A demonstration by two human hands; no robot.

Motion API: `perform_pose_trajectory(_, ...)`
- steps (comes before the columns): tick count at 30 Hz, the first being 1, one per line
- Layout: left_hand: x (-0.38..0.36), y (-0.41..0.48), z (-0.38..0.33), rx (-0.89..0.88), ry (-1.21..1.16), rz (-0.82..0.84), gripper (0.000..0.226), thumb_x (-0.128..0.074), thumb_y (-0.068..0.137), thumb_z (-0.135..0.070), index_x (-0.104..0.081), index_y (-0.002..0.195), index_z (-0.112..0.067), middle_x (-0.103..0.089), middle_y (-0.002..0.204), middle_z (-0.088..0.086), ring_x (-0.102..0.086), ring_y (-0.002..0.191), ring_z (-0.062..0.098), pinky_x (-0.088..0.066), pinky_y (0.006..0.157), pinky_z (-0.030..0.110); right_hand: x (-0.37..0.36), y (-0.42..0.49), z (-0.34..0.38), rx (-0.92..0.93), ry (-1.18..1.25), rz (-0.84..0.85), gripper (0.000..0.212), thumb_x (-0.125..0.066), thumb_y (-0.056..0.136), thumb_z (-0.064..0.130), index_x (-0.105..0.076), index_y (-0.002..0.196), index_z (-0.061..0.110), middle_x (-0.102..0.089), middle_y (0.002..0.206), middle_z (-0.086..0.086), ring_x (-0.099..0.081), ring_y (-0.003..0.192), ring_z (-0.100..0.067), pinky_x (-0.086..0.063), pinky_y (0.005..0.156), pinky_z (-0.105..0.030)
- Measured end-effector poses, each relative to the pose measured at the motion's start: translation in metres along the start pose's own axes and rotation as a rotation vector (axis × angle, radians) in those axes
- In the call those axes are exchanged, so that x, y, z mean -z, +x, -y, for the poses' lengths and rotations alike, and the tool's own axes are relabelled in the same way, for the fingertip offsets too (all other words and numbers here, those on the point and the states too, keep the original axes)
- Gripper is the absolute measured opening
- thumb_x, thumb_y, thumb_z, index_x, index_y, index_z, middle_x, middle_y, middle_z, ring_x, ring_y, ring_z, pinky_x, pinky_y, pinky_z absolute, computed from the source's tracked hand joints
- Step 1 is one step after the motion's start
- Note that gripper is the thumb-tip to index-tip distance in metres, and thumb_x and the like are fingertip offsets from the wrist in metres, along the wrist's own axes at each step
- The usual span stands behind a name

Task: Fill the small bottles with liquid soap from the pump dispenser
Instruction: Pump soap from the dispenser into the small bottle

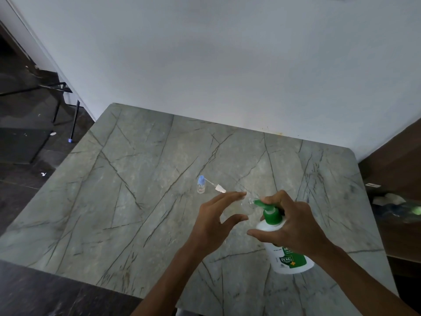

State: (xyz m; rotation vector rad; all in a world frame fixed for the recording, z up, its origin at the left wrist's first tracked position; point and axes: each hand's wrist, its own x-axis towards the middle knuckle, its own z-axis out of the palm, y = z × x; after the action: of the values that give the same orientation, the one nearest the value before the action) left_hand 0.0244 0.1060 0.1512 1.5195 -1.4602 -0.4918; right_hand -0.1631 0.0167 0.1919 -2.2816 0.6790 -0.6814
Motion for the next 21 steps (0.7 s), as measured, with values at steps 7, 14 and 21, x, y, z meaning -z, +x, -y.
perform_pose_trajectory(7, 0.0021, 0.0024, 0.0007, 0.001, 0.011, -0.006, 0.048, -0.065, 0.082, -0.043, -0.058, 0.127, -0.026, -0.057, 0.123, -0.019, -0.051, 0.114, -0.013, -0.042, 0.096, 0.009, 0.0020, 0.0013, 0.0029, 0.002, 0.019, 0.040, 0.068, -0.078, 0.064, 0.061, -0.041, 0.118, 0.043, -0.060, 0.091, 0.026, -0.066, 0.082, 0.004, -0.052, 0.069, -0.007)
perform_pose_trajectory(14, 0.0006, 0.0037, -0.0029, -0.007, 0.023, -0.021, 0.048, -0.065, 0.082, -0.043, -0.059, 0.126, -0.025, -0.057, 0.122, -0.022, -0.050, 0.112, -0.016, -0.041, 0.095, 0.007, 0.0009, -0.0011, 0.0015, -0.029, 0.031, 0.043, 0.075, -0.081, 0.062, 0.058, -0.041, 0.121, 0.038, -0.061, 0.096, 0.027, -0.067, 0.085, 0.003, -0.052, 0.072, -0.007)
perform_pose_trajectory(21, 0.0008, 0.0034, -0.0027, -0.013, 0.012, -0.024, 0.048, -0.071, 0.081, -0.034, -0.060, 0.125, -0.021, -0.059, 0.121, -0.018, -0.051, 0.112, -0.015, -0.042, 0.095, 0.009, 0.0007, -0.0012, 0.0010, -0.041, 0.031, 0.032, 0.071, -0.080, 0.062, 0.060, -0.040, 0.117, 0.039, -0.061, 0.093, 0.024, -0.066, 0.086, 0.004, -0.053, 0.071, -0.007)
